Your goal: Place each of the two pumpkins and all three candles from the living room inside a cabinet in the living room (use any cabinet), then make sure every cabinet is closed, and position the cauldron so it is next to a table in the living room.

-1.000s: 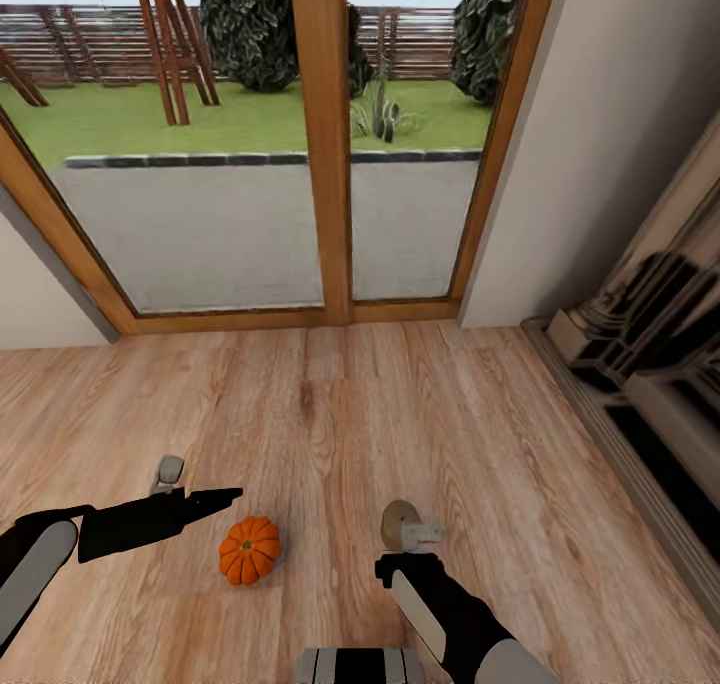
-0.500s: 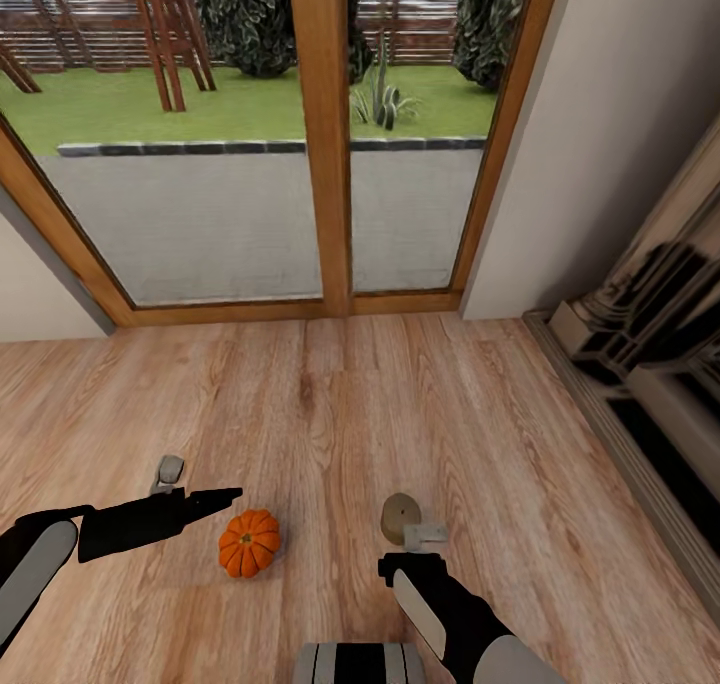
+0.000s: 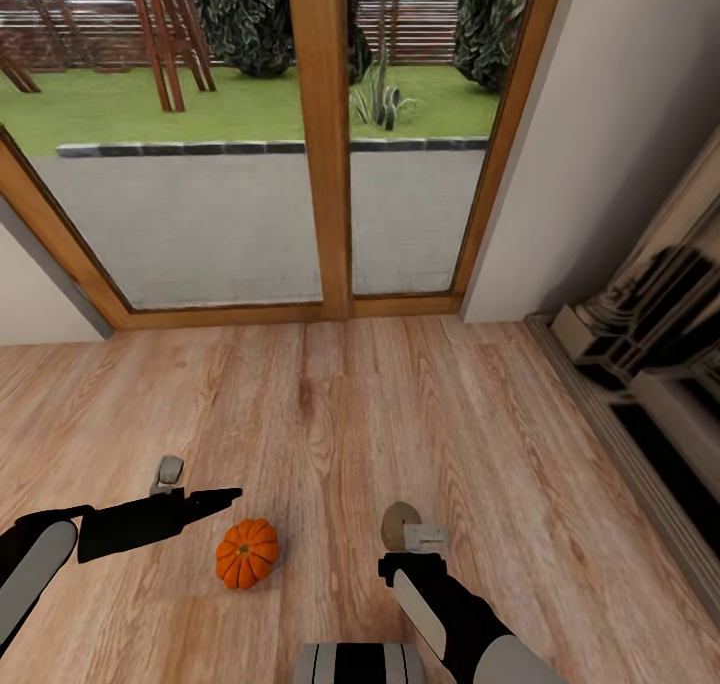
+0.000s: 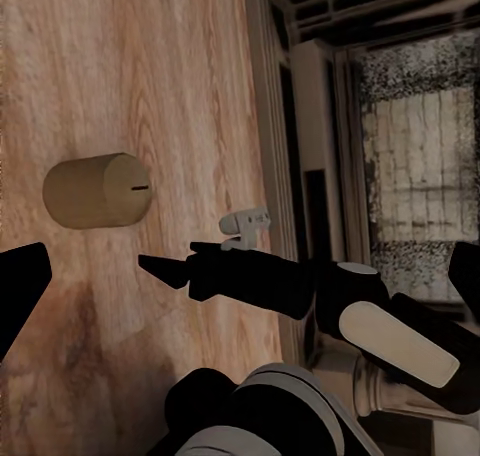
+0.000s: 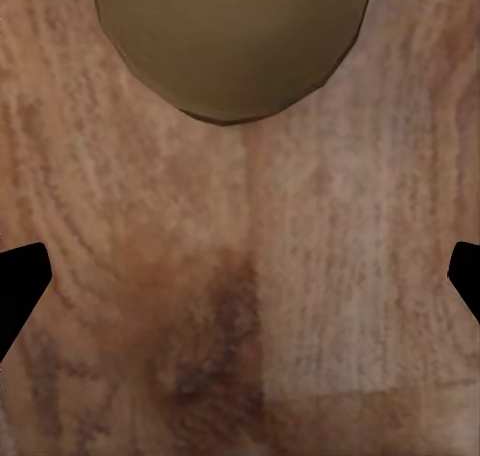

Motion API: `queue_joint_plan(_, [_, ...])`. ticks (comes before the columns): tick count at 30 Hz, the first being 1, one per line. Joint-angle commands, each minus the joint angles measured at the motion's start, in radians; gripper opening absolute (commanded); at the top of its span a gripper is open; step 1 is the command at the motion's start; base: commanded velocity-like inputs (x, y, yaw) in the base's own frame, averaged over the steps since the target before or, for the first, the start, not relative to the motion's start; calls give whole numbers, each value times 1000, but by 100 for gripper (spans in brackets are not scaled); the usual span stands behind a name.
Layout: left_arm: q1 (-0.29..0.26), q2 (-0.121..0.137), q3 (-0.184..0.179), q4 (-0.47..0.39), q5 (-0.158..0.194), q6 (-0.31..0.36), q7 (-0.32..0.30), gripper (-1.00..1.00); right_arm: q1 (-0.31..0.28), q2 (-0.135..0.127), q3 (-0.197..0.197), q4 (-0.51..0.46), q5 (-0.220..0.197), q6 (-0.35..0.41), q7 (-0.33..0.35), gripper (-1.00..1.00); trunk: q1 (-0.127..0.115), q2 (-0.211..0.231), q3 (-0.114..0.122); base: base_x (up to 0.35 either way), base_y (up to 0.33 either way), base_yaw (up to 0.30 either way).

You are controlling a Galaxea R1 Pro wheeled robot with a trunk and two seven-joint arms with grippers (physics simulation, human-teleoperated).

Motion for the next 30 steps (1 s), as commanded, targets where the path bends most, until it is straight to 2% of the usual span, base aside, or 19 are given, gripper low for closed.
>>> queue_joint_plan(1, [-1,1,-1,1,1,4,-2,100,-1,-1,5,-1,-8,3,-8,100,0,0,-1,5,6,0])
queue_joint_plan(11, [1,1,20,5,0,4,-2,100,-1,-1,5,1,-6,6,-6,100,0,0,-1,1,88,0])
queue_joint_plan(30, [1,1,22,5,0,4,-2,100,-1,-1,4,22,-8,5,-4,100,0,0,-1,0,40,0])
